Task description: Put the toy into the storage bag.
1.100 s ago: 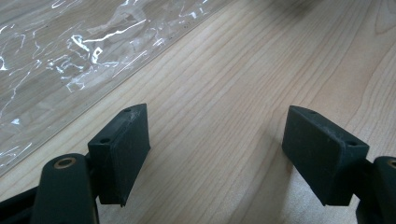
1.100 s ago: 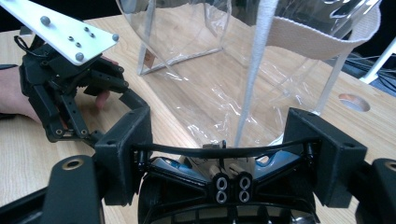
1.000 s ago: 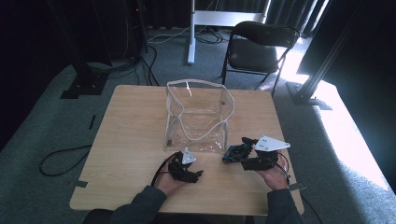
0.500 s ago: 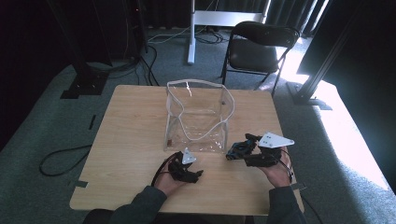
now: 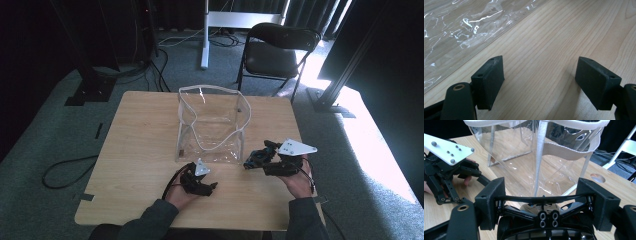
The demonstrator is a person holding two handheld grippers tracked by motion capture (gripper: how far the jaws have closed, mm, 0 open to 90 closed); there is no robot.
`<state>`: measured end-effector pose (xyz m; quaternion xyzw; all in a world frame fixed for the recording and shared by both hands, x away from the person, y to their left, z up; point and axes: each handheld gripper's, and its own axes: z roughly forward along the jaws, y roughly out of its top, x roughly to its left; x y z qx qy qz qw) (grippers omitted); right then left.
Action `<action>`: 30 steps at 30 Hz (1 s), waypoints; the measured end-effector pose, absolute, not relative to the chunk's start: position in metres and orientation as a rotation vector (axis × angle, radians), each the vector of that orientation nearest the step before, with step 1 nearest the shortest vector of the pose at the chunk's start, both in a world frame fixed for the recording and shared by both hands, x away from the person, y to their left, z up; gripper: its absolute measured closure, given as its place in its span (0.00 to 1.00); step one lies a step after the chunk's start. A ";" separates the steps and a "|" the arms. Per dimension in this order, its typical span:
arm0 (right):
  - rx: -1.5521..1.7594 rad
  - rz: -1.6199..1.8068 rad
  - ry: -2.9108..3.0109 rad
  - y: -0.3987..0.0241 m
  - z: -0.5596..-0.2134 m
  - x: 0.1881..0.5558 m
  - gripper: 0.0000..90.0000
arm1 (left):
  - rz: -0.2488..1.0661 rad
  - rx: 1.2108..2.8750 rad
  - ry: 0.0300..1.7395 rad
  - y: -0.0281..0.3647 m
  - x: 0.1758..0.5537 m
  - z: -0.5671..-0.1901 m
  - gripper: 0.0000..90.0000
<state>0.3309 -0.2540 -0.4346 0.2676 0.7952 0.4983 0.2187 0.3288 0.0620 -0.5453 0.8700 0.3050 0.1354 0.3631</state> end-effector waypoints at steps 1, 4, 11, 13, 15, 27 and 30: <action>0.739 1.379 2.201 -0.254 -0.434 0.331 0.27 | 0.349 2.240 0.785 0.062 0.329 -0.545 0.26; 0.735 1.375 2.202 -0.254 -0.432 0.333 0.27 | 0.349 2.240 0.785 0.062 0.329 -0.545 0.26; 0.730 1.375 2.193 -0.255 -0.427 0.336 0.27 | 0.347 2.231 0.790 0.062 0.329 -0.546 0.26; 0.731 1.374 2.190 -0.255 -0.426 0.336 0.27 | 0.347 2.234 0.788 0.062 0.329 -0.545 0.26; 0.729 1.374 2.187 -0.255 -0.424 0.337 0.27 | 0.348 2.236 0.787 0.062 0.329 -0.545 0.26; 0.725 1.369 2.178 -0.257 -0.417 0.341 0.27 | 0.348 2.235 0.788 0.062 0.329 -0.545 0.26; 0.728 1.368 2.177 -0.257 -0.416 0.342 0.27 | 0.349 2.236 0.787 0.062 0.329 -0.545 0.26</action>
